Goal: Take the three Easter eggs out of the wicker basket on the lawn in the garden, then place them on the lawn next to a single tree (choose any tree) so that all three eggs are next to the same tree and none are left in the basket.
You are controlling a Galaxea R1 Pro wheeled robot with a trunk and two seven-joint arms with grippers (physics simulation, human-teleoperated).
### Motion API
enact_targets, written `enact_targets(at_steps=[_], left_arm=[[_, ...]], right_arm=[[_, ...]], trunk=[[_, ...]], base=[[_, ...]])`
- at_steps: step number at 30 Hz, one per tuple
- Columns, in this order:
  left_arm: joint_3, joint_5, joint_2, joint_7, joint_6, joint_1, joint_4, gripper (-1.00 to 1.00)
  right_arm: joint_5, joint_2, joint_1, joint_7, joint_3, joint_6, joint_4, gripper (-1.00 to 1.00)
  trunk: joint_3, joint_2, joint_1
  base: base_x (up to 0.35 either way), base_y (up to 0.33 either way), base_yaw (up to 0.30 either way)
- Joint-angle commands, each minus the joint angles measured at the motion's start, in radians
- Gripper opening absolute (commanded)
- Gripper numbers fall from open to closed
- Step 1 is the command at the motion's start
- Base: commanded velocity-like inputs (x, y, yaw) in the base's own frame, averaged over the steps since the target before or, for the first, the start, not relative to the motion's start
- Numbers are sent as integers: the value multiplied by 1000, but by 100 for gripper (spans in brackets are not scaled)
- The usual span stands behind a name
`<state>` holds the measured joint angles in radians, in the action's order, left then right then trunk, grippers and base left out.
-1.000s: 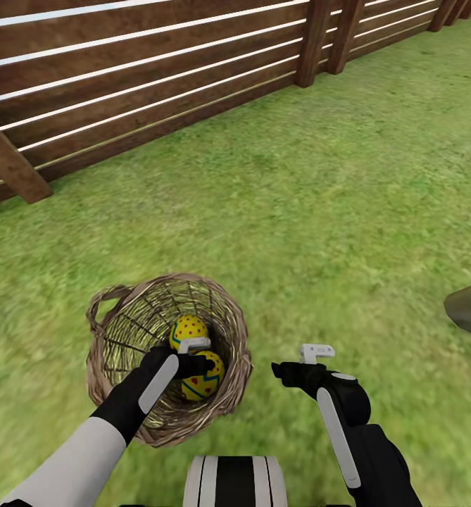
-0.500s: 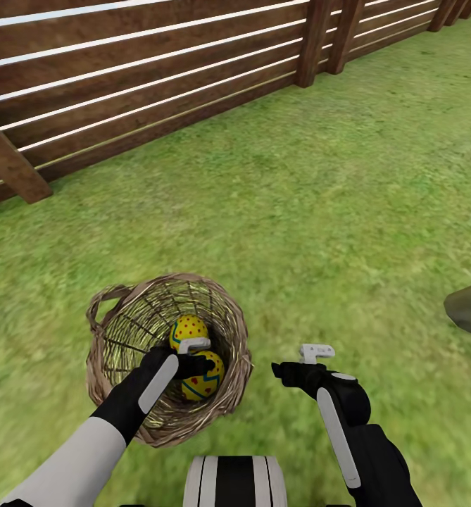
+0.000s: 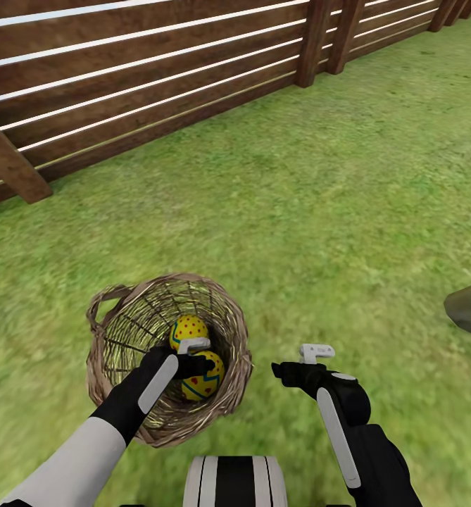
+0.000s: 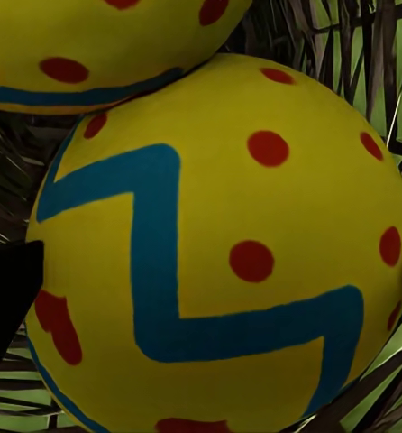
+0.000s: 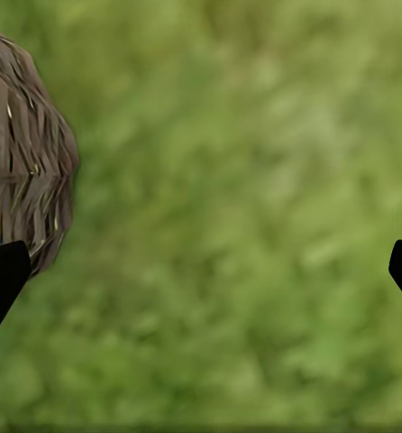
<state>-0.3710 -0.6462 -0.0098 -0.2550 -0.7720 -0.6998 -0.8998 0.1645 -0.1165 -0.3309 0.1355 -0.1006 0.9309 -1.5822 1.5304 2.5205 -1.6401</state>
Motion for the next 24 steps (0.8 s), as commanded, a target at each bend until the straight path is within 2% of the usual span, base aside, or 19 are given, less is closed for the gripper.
enact_targets(at_steps=[1,8,11,24], left_arm=[[-2,-1,1,-10,-4,0,-1,-100],[-2,-1,-1,-10,-4,0,-2,-100],[-2,-1,-1,-11,-5,-1,0,-100],[-2,0,-1,-10,-6,-1,0,-100]], right_arm=[[10,0,0,10,-1,3,-1,100],[10,0,0,10,-1,3,-1,100],[11,0,0,10,-1,3,-1,100],[11,0,0,10,-1,3,-1,100]], trunk=[[1,0,0],[1,0,0],[-11,0,1],[-11,0,1]], base=[[0,0,0],[0,0,0],[0,0,0],[0,0,0]])
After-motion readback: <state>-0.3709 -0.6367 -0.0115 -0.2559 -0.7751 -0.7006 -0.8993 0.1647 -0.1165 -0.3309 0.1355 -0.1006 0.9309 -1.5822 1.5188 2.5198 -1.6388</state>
